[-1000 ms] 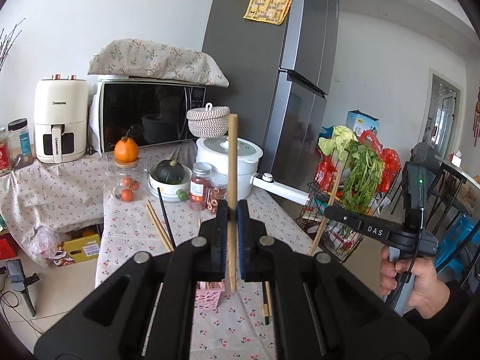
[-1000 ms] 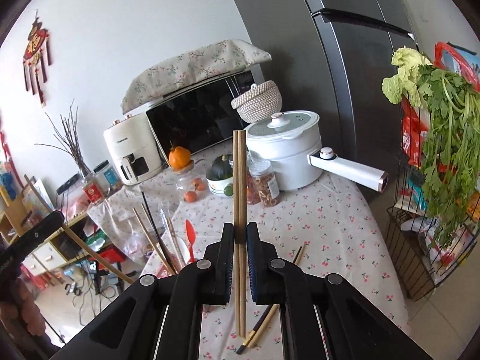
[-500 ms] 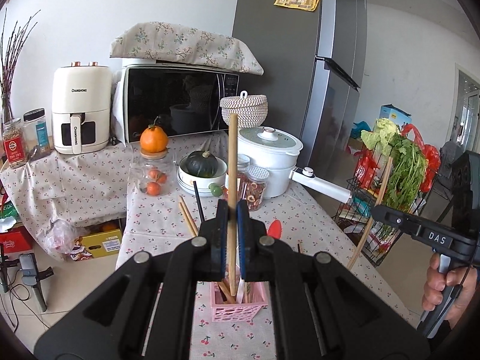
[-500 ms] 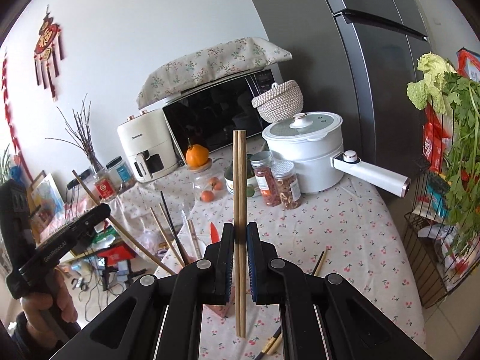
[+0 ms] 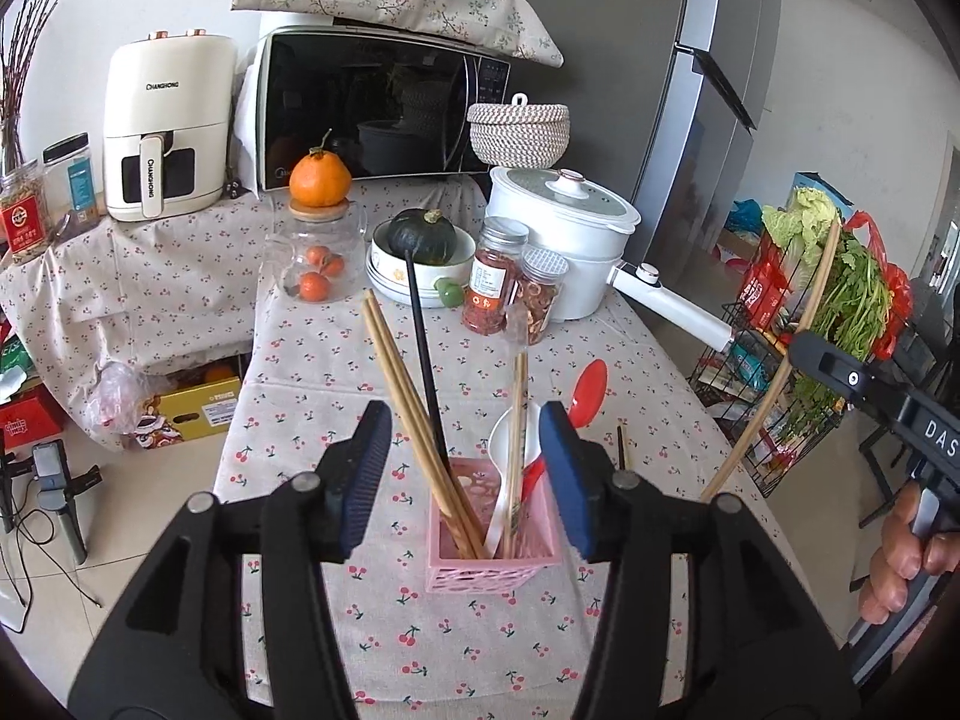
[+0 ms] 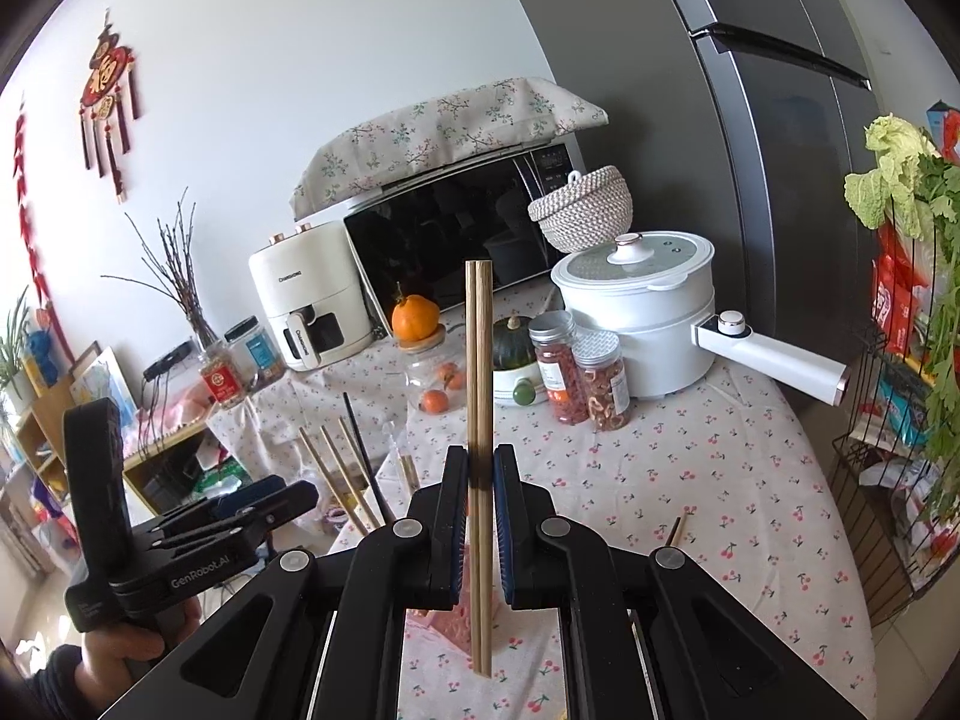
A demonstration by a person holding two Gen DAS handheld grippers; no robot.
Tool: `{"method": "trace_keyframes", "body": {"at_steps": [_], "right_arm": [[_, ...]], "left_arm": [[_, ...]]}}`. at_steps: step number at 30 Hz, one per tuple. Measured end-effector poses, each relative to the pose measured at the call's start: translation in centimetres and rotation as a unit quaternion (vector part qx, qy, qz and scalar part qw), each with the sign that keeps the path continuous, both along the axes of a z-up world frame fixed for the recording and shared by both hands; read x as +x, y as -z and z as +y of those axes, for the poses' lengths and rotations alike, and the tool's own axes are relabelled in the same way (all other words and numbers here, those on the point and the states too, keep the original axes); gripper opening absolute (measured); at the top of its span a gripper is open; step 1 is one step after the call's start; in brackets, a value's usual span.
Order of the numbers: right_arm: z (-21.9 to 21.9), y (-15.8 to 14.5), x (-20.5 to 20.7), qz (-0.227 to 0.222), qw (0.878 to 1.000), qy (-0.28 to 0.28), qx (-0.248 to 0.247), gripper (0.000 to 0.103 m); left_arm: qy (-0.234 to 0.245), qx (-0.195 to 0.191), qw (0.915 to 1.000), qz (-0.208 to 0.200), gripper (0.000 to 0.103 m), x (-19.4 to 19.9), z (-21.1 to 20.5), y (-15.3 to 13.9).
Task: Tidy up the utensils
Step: 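Lower the chopstick into the basket with the left tool while the right tool drops its pair in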
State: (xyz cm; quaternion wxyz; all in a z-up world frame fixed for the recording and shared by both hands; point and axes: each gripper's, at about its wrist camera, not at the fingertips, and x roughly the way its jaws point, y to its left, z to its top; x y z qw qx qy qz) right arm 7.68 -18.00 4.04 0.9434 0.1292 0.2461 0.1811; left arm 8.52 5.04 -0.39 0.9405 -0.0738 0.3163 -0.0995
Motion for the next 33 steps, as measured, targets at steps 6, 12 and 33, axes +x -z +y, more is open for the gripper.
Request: {"method": "trace_keyframes", "body": {"at_steps": [6,12,33], "right_arm": [[1.2,-0.8,0.5,-0.021,0.999,-0.006,0.023,0.008],[3.2,-1.3,1.1,-0.044,0.998,-0.012,0.033,0.009],[8.8,2.5,3.8,-0.008,0.998,-0.039,-0.049,0.022]], "left_arm": [[-0.009,0.016,0.9996,0.023,0.075,-0.9,0.7,0.8],[-0.005,0.040,0.9980,0.049,0.080,-1.3,1.4,2.2],[-0.010,0.041,0.9971,0.064,0.082,-1.6,2.9,2.8]]}}
